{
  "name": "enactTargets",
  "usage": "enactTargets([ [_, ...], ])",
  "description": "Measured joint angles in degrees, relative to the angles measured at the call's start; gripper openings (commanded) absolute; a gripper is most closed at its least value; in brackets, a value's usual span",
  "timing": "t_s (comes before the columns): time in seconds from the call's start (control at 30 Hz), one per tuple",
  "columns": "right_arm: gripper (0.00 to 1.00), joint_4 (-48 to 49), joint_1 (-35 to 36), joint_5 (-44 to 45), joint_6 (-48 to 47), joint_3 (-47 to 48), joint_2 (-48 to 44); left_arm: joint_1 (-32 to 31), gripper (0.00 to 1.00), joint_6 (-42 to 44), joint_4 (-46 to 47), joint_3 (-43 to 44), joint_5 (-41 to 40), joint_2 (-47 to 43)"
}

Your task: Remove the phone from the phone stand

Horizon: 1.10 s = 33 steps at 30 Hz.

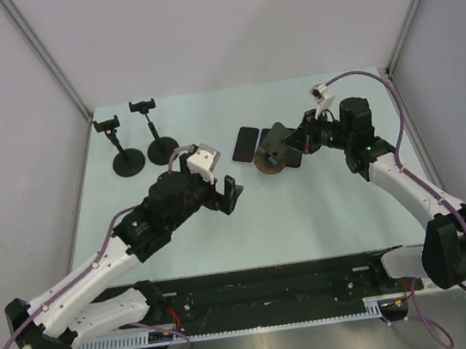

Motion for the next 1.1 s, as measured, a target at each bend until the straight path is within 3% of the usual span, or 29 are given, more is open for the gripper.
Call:
enactTargets([
  [0.53,0.0,-0.74,13.2,1.36,2.32,-2.78,-0.2,-9.97,1.0,5.9,0.63,12.76,-12.44,21.18],
  [1.1,0.0,0.98,15.85,1.36,3.28,-2.97,-0.2,-11.47,1.0,8.02,4.63,13.11,-18.82,26.6],
])
